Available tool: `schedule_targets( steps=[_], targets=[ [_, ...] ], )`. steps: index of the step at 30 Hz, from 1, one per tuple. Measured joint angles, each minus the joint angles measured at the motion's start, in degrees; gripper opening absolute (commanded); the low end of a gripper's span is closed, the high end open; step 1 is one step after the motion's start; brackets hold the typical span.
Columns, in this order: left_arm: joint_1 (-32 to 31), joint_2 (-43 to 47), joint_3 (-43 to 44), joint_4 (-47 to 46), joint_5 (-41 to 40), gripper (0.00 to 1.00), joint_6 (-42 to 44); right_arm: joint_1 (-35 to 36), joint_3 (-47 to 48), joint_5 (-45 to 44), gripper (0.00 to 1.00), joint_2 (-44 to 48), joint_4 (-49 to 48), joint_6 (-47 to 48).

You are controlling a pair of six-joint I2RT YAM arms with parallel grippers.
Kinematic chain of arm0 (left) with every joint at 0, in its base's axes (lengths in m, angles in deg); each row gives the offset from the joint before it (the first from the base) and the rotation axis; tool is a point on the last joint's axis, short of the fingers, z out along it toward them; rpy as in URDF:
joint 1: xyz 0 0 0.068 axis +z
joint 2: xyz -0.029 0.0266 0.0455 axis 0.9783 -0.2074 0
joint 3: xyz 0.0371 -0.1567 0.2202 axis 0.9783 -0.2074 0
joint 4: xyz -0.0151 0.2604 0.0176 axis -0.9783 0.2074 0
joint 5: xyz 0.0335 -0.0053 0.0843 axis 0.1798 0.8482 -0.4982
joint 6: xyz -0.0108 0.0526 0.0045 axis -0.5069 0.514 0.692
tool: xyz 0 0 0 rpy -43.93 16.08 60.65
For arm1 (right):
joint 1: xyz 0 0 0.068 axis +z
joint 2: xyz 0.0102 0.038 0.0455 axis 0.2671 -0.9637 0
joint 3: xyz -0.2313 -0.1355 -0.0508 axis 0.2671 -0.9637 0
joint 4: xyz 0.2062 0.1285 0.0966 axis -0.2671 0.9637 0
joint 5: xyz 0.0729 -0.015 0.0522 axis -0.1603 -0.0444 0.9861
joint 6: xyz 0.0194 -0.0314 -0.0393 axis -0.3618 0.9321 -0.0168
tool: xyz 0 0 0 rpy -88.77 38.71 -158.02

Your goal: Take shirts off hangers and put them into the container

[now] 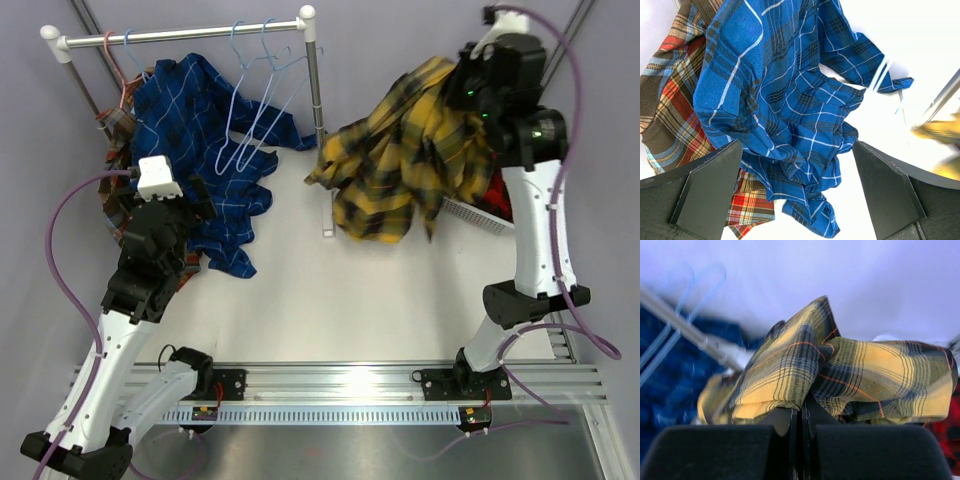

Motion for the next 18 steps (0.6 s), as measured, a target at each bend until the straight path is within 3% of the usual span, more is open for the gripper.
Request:
schedule_targets(
  steps=[4,10,18],
  targets=[
    [0.04,0.0,0.0,-0.02,0.0,0.99,0.0,-6.05,8.72,-0.9,0.0,1.09,-0.59,-3.19],
    [0.04,0.0,0.0,-0.02,0.02,0.99,0.0,-14.12,7.56,-4.17,0.0,4.33,-8.11,-6.51],
    [0.04,-0.13,0.0,-0.02,0.07,0.99,-0.02,-22.75,8.37,-8.5,0.0,-1.16,-17.29,-8.63]
  ],
)
